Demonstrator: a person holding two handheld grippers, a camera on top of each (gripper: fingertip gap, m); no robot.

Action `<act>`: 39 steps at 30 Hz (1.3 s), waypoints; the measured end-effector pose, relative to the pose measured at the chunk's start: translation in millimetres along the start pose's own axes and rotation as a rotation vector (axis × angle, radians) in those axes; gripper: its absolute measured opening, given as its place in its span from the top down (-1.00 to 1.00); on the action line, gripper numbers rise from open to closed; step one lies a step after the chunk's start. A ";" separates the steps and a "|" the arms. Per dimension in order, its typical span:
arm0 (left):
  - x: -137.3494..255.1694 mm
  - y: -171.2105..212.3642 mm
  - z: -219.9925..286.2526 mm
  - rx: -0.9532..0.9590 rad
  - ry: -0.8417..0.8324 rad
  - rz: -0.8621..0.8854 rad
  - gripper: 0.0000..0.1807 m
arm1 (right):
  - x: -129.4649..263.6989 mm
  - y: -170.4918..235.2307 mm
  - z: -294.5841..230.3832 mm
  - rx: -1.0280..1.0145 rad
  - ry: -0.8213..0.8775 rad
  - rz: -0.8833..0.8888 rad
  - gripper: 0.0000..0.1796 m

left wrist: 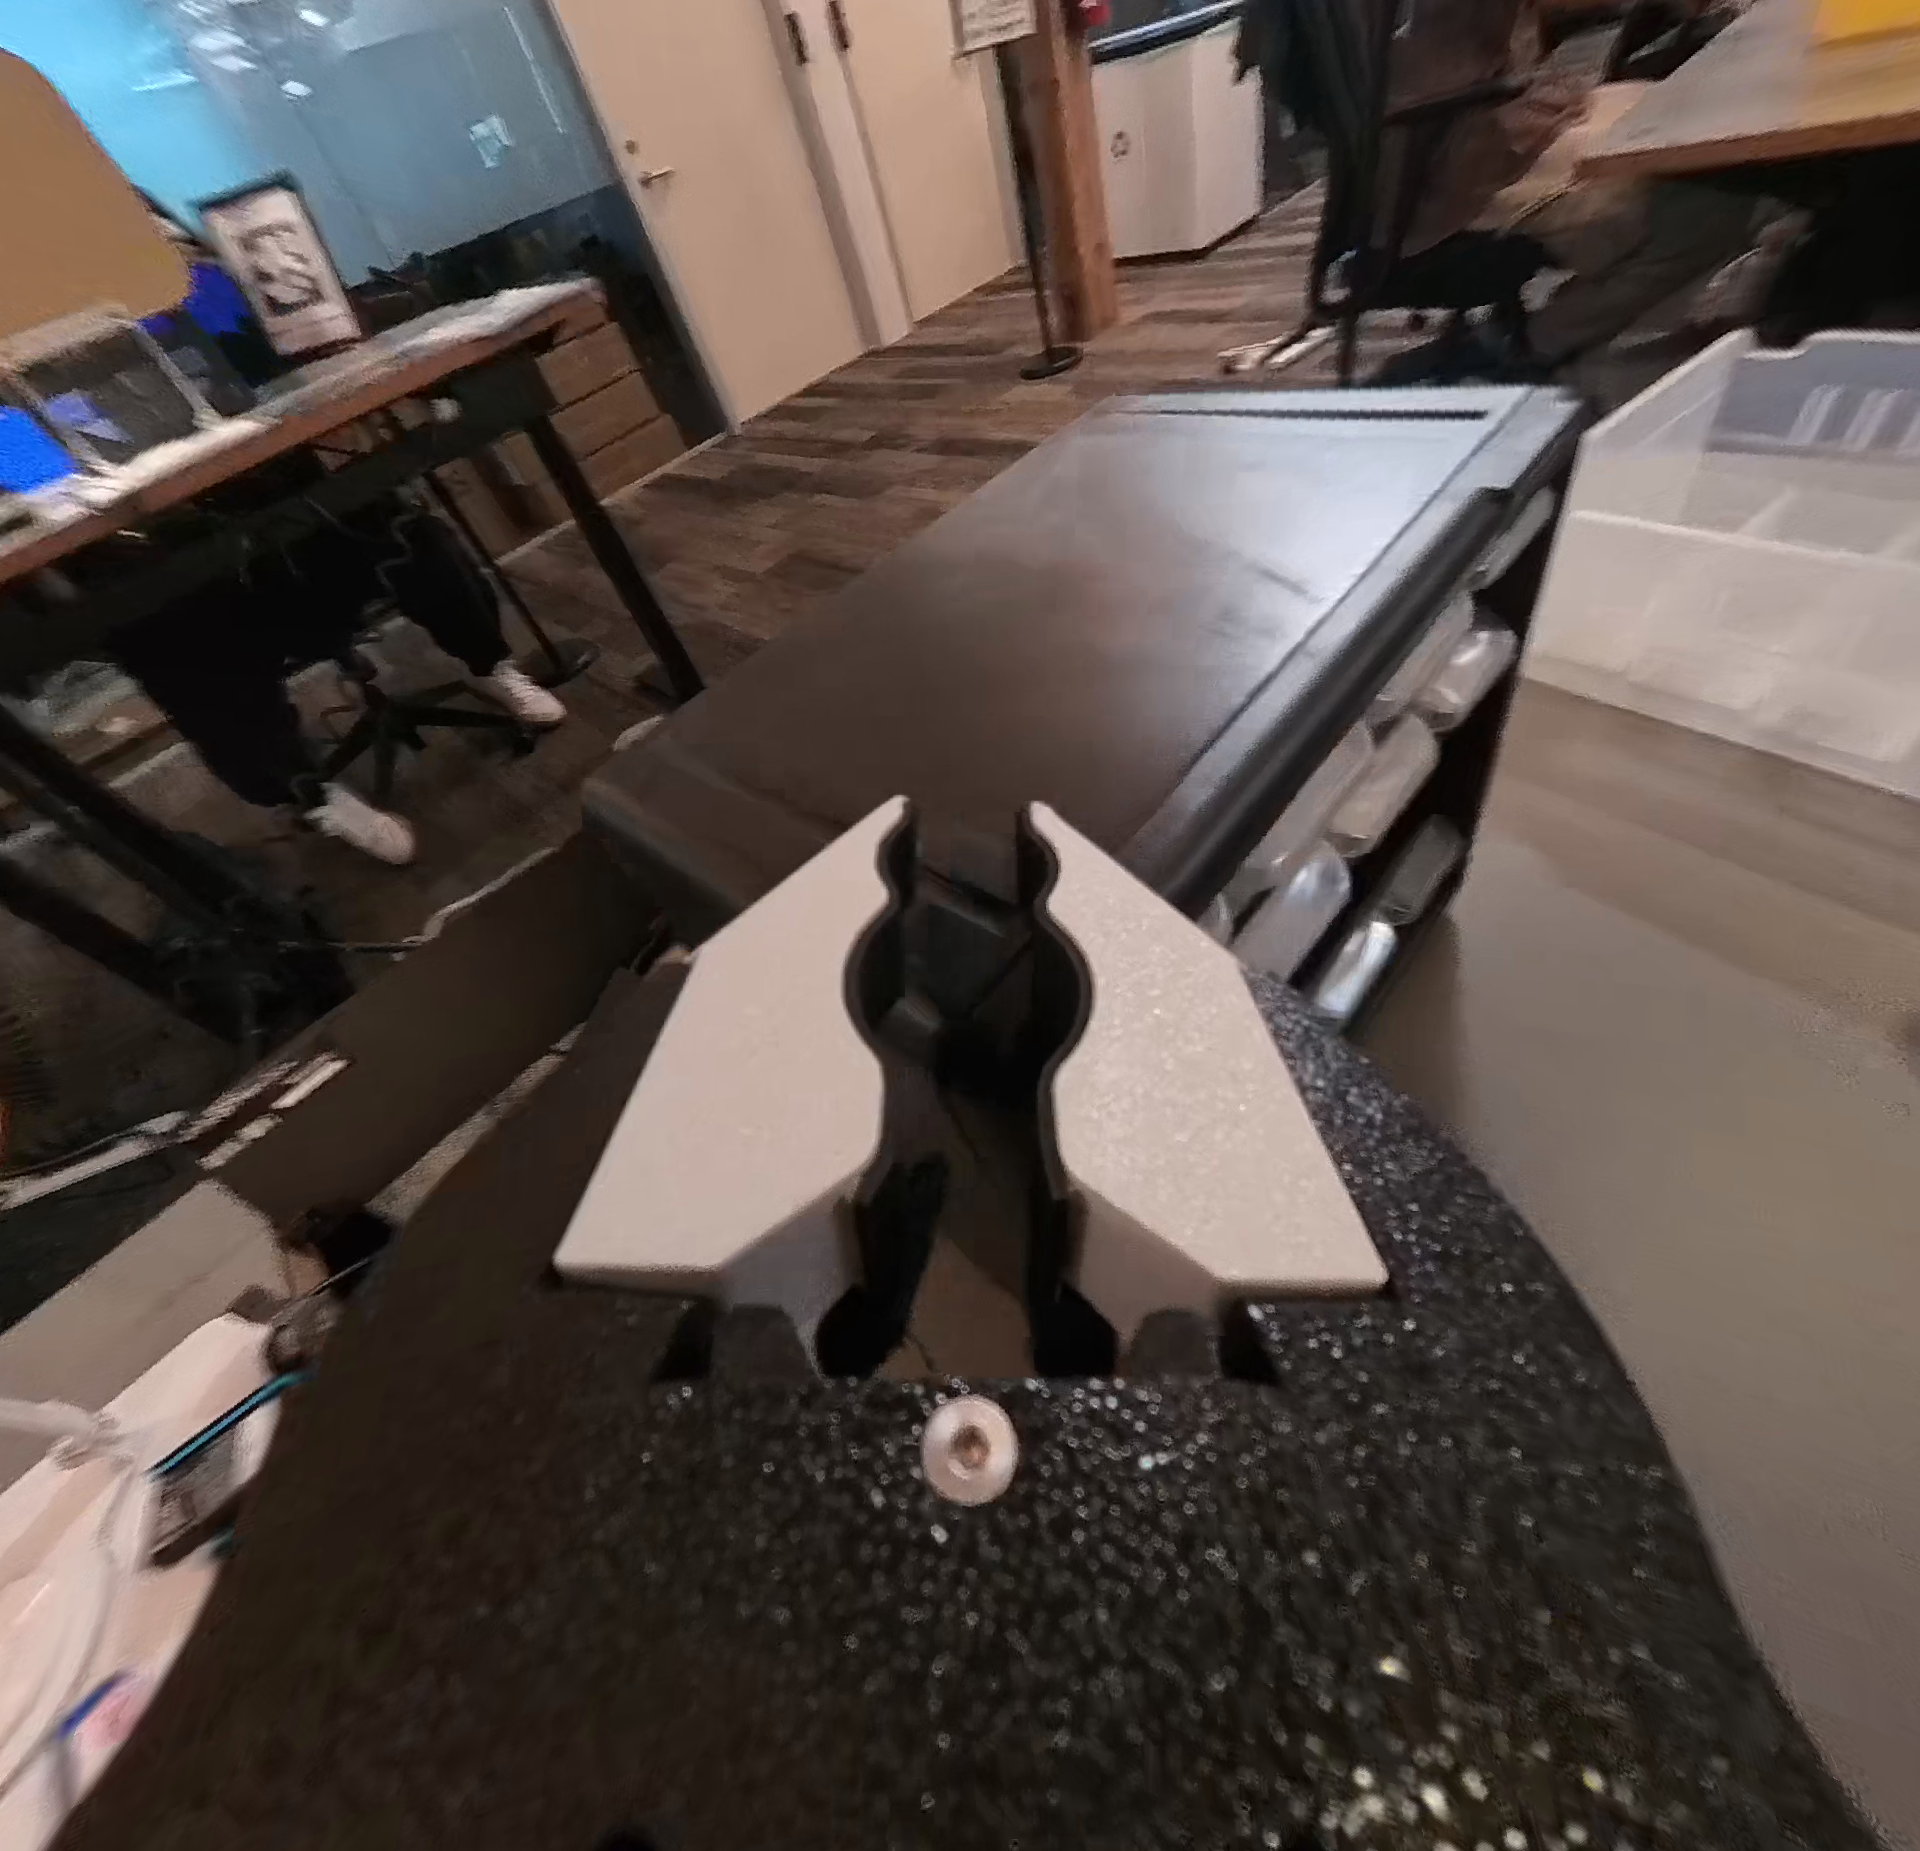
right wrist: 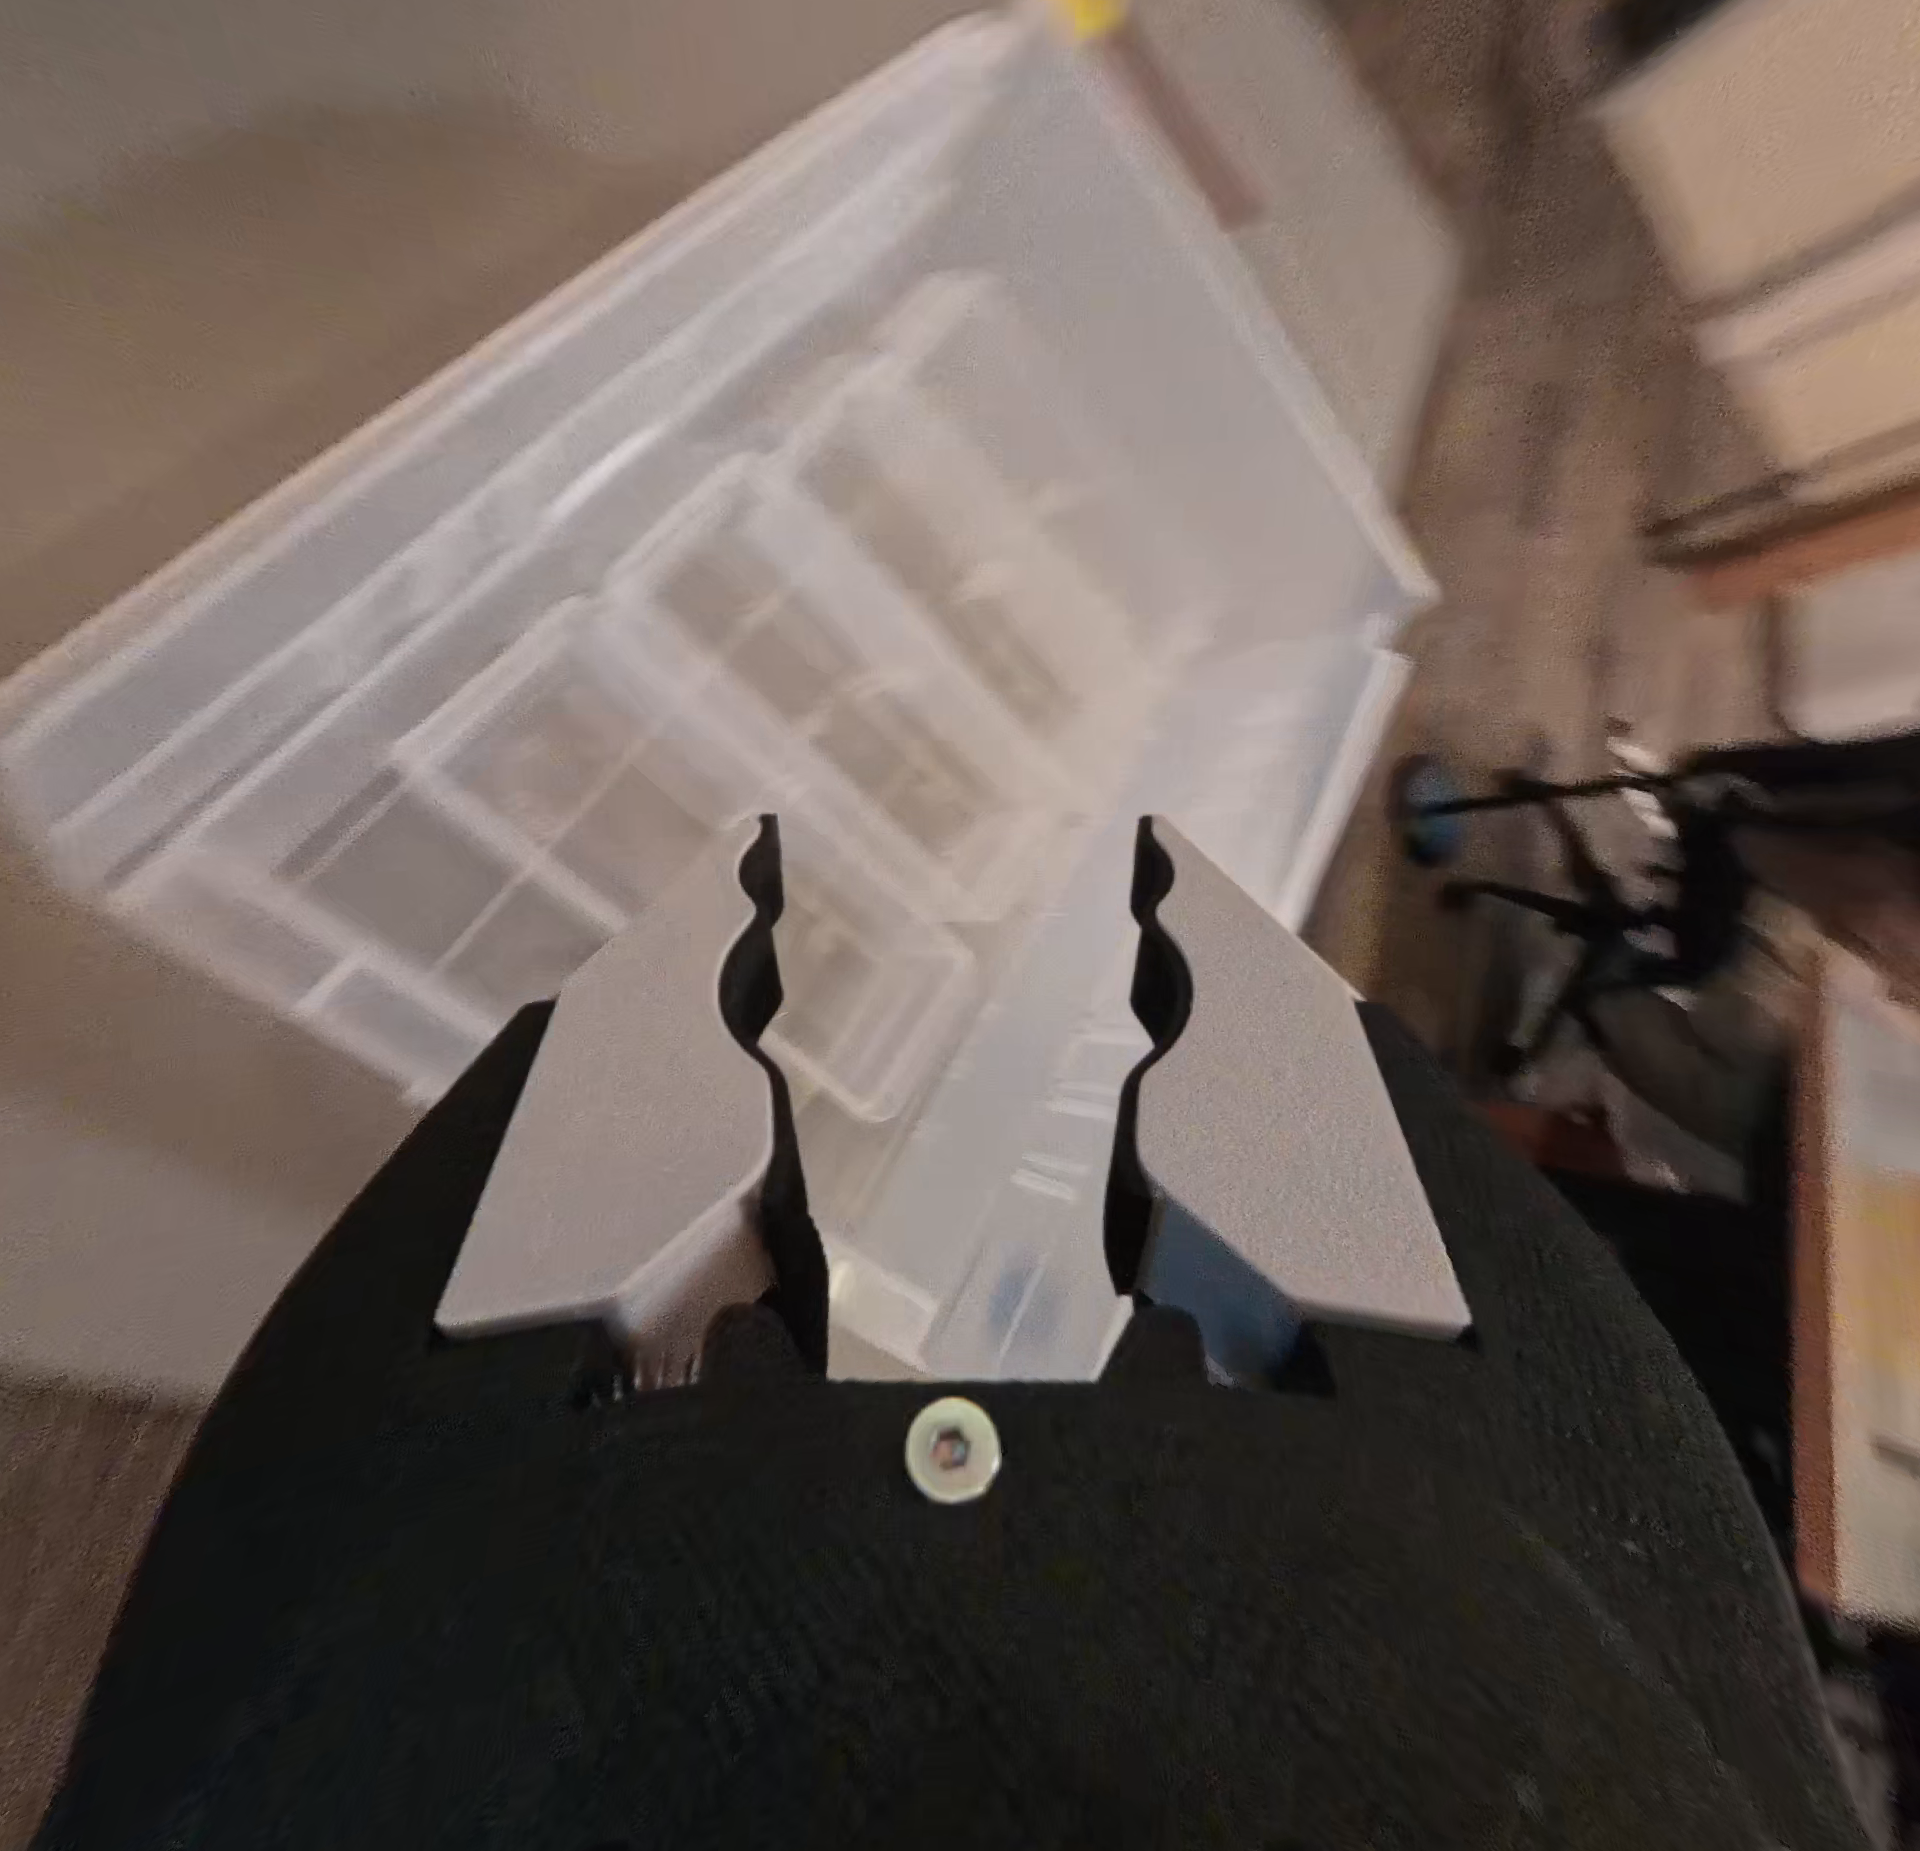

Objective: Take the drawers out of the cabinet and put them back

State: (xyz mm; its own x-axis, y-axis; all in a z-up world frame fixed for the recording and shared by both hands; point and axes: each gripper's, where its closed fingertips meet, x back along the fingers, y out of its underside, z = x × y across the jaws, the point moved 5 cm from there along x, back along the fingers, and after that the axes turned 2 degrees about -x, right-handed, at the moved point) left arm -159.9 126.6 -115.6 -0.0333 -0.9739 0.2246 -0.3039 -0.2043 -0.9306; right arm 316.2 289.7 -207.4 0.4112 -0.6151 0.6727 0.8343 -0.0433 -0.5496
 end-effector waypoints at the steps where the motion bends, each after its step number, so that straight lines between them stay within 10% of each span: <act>1: 4.1 -4.4 -2.0 -0.024 -0.052 0.007 0.75 | 5.9 5.1 10.2 -0.063 0.109 0.063 0.25; 6: 60.3 -28.2 2.9 0.013 -0.315 0.178 0.65 | 11.8 70.1 36.1 -0.387 0.449 0.111 0.23; 10: 117.4 -11.2 27.2 0.015 -0.407 0.161 0.51 | -7.0 104.1 27.8 -0.585 0.362 0.046 0.18; 19: 215.2 112.0 43.5 0.344 -0.577 -0.326 -0.69 | -15.3 112.5 27.6 -0.826 0.167 0.125 0.23; 27: 244.9 194.6 55.2 0.159 -0.700 -0.676 -0.50 | -20.2 110.7 21.9 -0.807 -0.032 0.068 0.95; 33: 253.2 207.5 51.3 0.243 -0.654 -0.597 0.17 | -22.6 111.4 28.2 -0.626 -0.140 0.047 0.95; 39: 250.5 209.7 44.6 0.243 -0.662 -0.555 0.15 | -37.4 108.4 45.6 -0.420 -0.402 0.104 0.95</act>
State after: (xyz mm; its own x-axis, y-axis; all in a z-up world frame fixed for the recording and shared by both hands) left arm -189.5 -164.6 -267.3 0.6370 -0.5714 0.5175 0.0995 -0.6047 -0.7902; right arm 408.0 343.9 -269.5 0.6583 -0.2893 0.6950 0.5993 -0.3573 -0.7164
